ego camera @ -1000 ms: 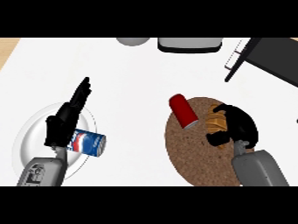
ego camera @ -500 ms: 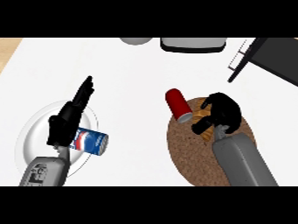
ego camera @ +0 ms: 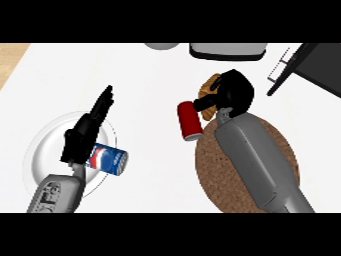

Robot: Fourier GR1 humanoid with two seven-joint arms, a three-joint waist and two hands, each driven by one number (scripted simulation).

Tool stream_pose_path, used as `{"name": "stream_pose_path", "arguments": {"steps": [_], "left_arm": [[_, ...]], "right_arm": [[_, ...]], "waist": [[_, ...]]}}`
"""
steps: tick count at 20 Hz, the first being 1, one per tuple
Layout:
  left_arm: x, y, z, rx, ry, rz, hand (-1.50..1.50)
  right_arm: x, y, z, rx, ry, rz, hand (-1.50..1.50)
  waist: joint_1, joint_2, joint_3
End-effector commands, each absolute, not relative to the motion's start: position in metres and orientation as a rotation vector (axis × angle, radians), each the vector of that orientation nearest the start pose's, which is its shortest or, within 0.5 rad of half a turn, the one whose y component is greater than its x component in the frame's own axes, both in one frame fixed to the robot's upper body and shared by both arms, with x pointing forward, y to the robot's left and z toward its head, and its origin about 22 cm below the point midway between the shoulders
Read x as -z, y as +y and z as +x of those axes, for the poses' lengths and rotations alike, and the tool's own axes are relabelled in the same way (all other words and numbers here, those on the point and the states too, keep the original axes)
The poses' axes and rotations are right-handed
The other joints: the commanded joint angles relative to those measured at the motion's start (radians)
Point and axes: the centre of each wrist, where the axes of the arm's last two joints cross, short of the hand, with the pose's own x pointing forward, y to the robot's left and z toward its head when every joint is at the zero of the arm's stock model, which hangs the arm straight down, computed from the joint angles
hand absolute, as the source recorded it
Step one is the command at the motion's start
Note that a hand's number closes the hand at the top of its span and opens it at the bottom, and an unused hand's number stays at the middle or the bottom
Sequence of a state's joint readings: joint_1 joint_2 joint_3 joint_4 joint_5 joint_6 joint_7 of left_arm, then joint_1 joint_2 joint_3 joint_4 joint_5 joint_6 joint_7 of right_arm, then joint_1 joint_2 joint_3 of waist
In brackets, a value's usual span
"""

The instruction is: Pick the croissant from the placemat and place it in the tiered shelf

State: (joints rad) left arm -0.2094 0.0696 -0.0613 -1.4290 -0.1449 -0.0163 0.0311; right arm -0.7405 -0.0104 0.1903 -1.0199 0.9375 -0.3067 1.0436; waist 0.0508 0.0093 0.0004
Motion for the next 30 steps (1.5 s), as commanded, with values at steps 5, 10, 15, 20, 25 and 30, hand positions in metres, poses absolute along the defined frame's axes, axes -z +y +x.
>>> {"name": "stream_pose_path", "arguments": {"steps": [5, 10, 15, 20, 25, 30], "left_arm": [[-0.012, 0.203, 0.289, 0.269, -1.564, 0.071, 0.00], [-0.011, 0.225, 0.287, 0.274, -1.562, 0.098, 0.00], [-0.009, 0.237, 0.289, 0.253, -1.556, 0.121, 0.00], [-0.004, 0.233, 0.275, 0.245, -1.574, 0.109, 0.00], [-0.008, 0.225, 0.283, 0.249, -1.578, 0.115, 0.00], [-0.014, 0.232, 0.272, 0.253, -1.567, 0.108, 0.00]], "right_arm": [[-0.140, -0.061, 0.392, -0.037, -1.214, -1.099, 1.50], [-0.183, -0.041, 0.389, 0.033, -1.234, -1.179, 1.50], [-0.215, -0.040, 0.393, 0.069, -1.192, -1.371, 1.50], [-0.244, -0.065, 0.400, 0.162, -1.189, -1.493, 1.50], [-0.258, -0.072, 0.398, 0.143, -1.147, -1.599, 1.50], [-0.289, -0.122, 0.408, 0.223, -1.133, -1.621, 1.50]], "waist": [[-0.027, -0.007, -0.001], [-0.038, -0.016, -0.002], [-0.059, -0.018, -0.003], [-0.054, -0.018, -0.002], [-0.061, -0.016, -0.001], [-0.050, -0.016, 0.000]]}}
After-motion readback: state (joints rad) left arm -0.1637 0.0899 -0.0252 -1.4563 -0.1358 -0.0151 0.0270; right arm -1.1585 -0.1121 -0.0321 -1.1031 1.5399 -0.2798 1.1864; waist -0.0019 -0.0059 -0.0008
